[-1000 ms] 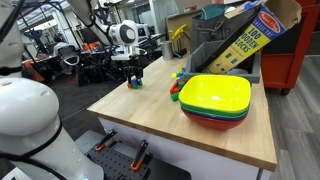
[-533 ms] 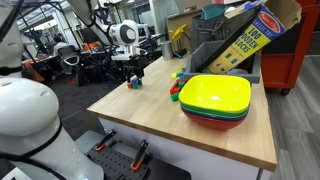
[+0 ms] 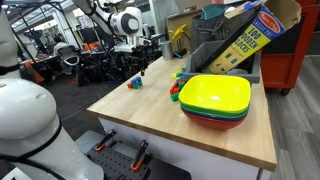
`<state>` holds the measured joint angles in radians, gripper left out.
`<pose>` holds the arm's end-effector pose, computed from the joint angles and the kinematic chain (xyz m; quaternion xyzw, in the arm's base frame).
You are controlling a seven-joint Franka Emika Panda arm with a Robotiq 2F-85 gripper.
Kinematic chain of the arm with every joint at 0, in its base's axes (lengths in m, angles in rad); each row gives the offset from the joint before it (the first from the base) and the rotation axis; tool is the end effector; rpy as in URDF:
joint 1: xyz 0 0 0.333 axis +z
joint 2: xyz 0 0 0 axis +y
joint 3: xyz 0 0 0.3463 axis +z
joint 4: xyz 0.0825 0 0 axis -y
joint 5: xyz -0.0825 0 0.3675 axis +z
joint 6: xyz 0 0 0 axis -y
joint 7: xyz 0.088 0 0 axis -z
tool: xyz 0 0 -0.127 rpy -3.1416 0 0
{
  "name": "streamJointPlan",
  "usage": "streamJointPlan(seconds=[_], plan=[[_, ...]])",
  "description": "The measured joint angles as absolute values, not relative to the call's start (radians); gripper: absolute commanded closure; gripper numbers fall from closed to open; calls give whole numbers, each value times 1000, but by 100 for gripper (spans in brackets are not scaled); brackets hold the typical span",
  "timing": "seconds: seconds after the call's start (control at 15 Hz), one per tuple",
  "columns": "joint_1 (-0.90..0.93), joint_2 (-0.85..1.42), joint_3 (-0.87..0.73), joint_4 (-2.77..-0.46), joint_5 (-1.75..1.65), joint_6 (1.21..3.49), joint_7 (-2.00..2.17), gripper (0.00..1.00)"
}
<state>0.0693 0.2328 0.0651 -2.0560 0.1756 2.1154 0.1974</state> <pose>0.5503 0.0845 0.3322 -0.9897 0.0832 0.0981 0.0630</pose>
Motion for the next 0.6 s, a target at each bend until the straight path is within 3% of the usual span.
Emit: streamJointPlan(seconds=[0.6], plan=[[21, 176, 20, -2056, 199, 2138, 171, 0]])
